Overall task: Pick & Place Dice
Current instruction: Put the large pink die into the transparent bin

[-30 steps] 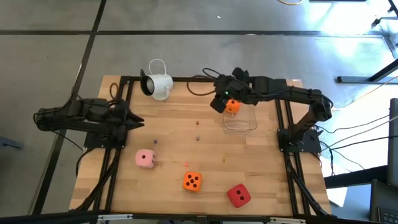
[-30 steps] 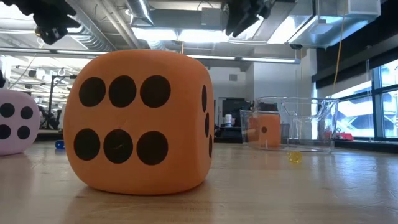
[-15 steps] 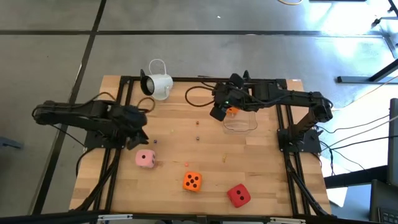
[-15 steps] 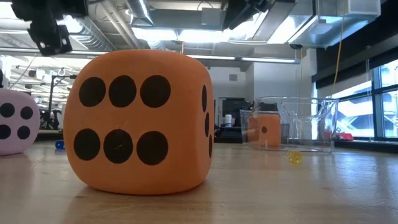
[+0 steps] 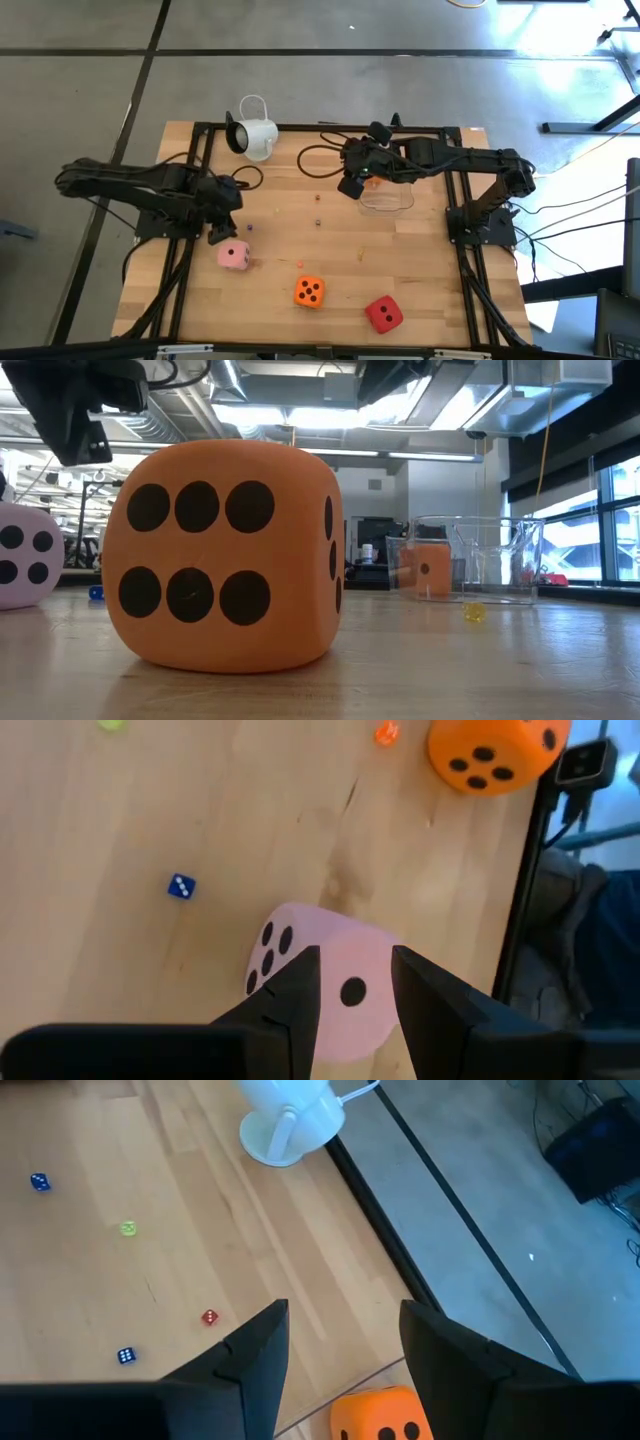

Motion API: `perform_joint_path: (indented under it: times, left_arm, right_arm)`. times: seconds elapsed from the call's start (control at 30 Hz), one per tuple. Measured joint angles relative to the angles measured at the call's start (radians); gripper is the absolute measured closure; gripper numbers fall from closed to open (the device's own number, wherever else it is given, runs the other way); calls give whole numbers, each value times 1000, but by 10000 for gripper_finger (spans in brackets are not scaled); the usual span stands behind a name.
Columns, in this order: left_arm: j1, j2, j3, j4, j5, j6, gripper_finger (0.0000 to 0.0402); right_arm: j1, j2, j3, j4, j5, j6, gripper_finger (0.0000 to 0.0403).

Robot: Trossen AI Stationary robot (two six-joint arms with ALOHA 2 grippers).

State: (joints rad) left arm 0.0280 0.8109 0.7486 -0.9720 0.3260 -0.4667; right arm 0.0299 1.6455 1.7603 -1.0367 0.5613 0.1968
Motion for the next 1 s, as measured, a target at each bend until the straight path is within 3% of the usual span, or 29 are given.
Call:
perform_joint_path:
  times: [0.43,0.7,1.0]
  left_arm:
    - [0,112,0,-60,2,102,280]
    - [35,154,0,-80,4,187,224]
    - [195,178,0,-112,185,323,173]
  right_arm:
    - [0,0,0,0,0,1,213]
    - [0,0,0,0,0,4,213]
    - [6,0,0,0,-1,30,213]
